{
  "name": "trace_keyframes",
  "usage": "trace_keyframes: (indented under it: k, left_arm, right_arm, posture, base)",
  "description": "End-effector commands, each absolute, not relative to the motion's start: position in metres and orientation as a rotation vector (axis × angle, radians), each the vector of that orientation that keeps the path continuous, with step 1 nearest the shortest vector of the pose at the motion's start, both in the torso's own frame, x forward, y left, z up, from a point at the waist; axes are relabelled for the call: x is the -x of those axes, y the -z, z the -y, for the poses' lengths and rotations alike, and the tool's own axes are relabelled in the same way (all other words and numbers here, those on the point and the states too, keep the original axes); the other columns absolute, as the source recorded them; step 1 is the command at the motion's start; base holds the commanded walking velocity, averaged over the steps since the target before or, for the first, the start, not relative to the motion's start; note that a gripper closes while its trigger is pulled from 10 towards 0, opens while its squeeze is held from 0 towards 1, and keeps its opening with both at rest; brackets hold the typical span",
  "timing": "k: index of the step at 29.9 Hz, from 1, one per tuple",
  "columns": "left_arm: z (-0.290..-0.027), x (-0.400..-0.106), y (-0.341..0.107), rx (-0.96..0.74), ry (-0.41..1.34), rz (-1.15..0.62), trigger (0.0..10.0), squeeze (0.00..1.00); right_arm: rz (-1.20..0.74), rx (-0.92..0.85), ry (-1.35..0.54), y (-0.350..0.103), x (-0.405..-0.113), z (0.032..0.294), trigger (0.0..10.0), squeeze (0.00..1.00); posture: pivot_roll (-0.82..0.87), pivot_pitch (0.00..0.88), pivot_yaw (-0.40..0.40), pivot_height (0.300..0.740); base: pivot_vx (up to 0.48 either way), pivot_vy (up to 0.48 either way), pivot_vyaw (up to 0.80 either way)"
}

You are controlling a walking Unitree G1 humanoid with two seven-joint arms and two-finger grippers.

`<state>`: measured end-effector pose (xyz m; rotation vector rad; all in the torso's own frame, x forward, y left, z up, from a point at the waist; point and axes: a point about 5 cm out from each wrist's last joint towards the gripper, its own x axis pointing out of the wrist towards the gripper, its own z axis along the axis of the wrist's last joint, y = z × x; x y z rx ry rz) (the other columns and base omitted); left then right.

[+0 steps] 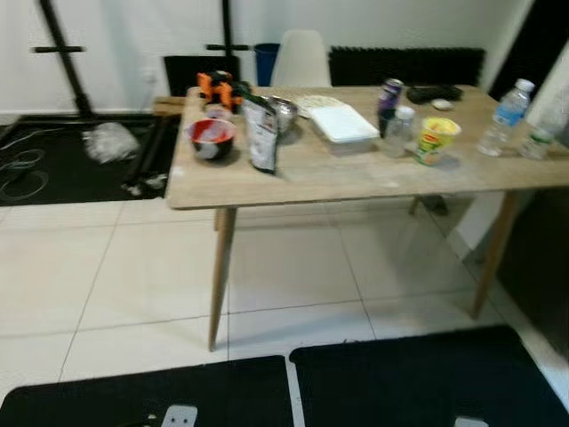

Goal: Restocking fridge

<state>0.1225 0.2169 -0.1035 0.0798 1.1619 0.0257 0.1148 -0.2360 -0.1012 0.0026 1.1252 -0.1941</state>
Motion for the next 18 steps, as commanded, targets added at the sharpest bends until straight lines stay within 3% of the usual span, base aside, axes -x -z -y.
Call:
trace_keyframes:
  k: [1,18]
  left_arm:
    - [-0.2158,-0.1218,0.104,-0.102,-0.008,-1.171,10.0,0.0]
    - [-0.2145,-0.1215,0.1043,-0.138,0.006,-1.171,10.0,0.0]
  right_arm:
    - [-1.136,0.01,0.208,0.1008,-0.1119,0.2412,10.0,0.0]
    - [-1.139,0.003,0.202,0.1017,-0.1108,0.2391,10.0,0.0]
  posture:
    - [-0.03,0.0,-0.013,0.74]
    - [-0.03,0.0,-0.013,0.74]
  base:
    - [0.0,0.0,-0.8]
    - [0.0,0.0,-0.8]
